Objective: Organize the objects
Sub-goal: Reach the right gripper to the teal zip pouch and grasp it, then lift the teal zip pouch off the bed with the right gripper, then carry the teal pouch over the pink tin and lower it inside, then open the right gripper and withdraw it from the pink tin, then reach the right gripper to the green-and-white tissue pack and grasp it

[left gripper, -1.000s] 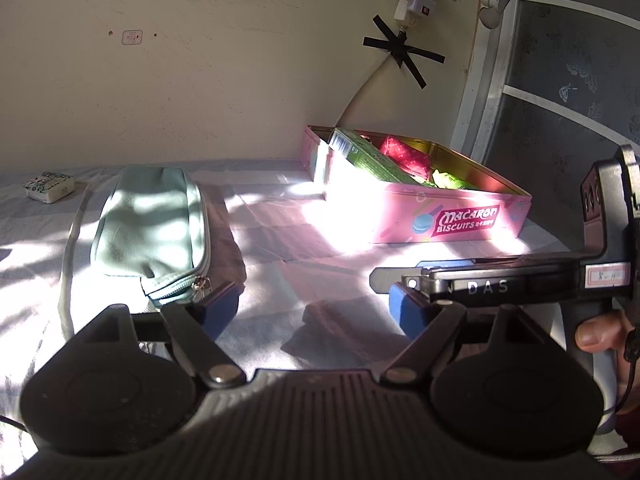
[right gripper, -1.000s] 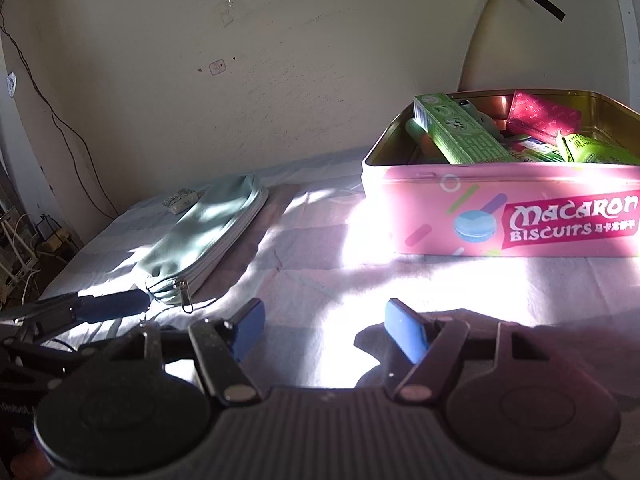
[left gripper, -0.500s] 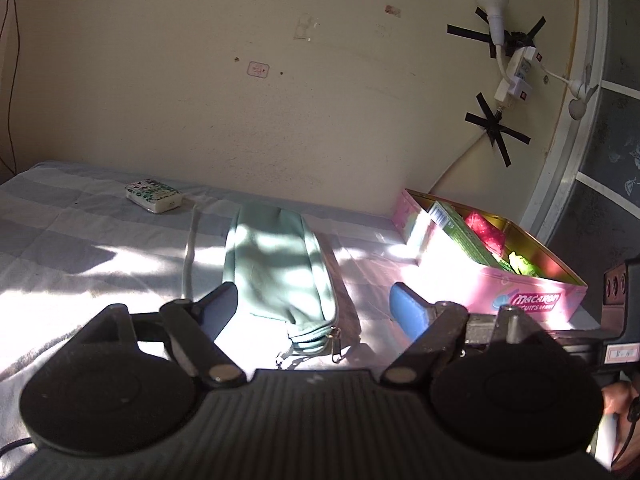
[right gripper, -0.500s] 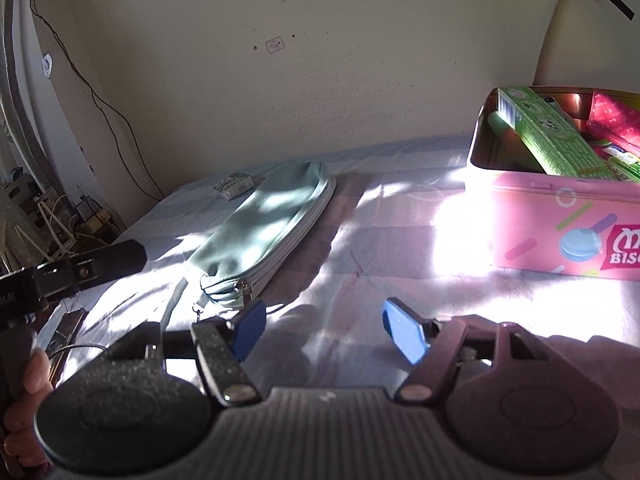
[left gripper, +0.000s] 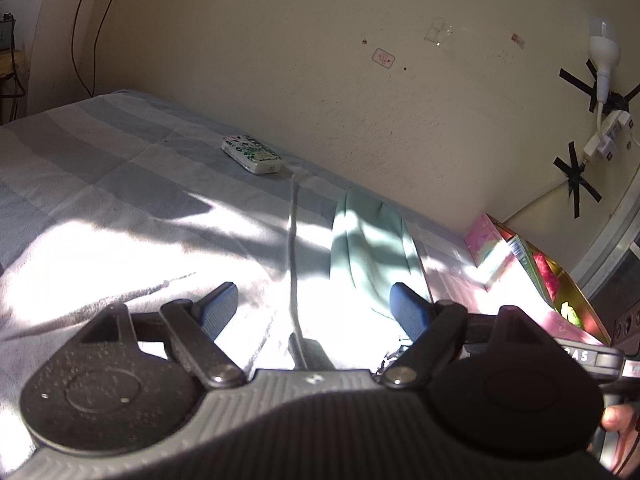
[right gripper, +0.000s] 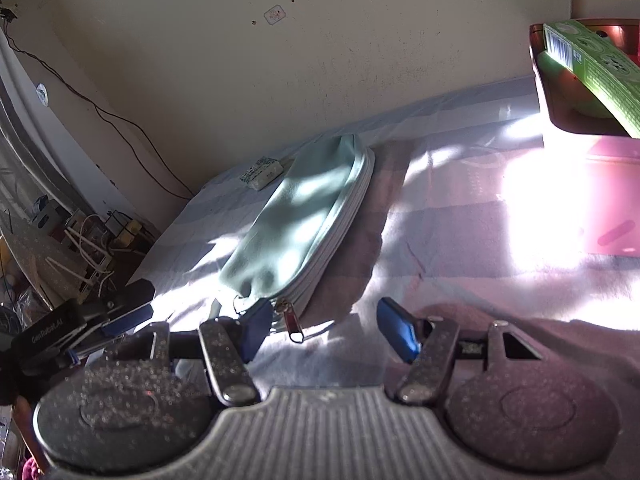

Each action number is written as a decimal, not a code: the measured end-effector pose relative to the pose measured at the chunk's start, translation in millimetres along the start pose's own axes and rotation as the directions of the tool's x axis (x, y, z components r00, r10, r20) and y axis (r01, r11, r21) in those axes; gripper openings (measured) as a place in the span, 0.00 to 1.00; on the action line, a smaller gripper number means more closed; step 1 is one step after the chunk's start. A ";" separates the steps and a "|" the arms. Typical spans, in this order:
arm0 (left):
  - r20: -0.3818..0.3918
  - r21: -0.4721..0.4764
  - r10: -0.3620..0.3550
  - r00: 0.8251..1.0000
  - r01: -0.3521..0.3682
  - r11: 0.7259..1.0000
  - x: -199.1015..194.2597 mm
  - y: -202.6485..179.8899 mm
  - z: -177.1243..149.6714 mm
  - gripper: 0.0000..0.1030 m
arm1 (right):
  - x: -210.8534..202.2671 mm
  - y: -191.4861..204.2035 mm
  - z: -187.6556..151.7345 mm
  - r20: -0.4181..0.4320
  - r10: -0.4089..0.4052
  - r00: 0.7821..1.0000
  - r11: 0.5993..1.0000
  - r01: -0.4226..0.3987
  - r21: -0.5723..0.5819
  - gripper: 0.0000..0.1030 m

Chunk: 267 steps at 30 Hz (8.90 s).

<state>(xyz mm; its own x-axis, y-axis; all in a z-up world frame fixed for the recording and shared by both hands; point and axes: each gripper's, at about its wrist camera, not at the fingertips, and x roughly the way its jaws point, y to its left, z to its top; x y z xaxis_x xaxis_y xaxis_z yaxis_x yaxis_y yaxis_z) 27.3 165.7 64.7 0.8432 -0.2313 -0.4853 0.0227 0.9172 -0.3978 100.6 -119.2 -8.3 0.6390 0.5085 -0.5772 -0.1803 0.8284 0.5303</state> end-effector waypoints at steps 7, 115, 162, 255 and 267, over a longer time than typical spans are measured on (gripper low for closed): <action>-0.029 0.010 -0.024 0.999 0.025 1.000 10.0 -7.3 -2.5 0.82 | 20.9 -4.7 8.0 -0.037 0.033 0.999 0.998 -0.031 0.047 0.59; -0.153 0.281 -0.113 0.982 0.153 0.948 -21.2 -66.5 -66.6 0.82 | -78.5 -36.2 -55.3 -0.116 0.090 0.989 0.989 -0.102 -0.106 0.32; -0.108 0.436 -0.360 0.926 0.370 0.821 49.0 -240.5 25.8 0.50 | -201.0 -133.2 37.8 0.438 -0.102 0.893 0.985 0.154 -0.084 0.34; -0.180 0.455 0.067 0.981 0.022 0.890 43.3 -186.6 -84.3 0.95 | -165.3 -60.2 -70.9 0.383 -0.336 0.860 0.938 0.342 0.056 0.95; -0.093 0.416 0.092 0.991 -0.045 0.908 41.2 -139.7 -51.6 0.96 | -129.5 -25.1 -46.4 0.340 -0.264 0.903 0.939 0.321 -0.125 0.93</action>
<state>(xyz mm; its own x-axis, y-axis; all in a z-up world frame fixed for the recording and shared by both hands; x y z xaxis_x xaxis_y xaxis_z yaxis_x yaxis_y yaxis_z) 31.2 11.3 60.1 0.7883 -0.1751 -0.5899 0.2058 0.9785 -0.0154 -12.3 -195.0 24.4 0.8787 0.1607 -0.4495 -0.0574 0.9704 0.2345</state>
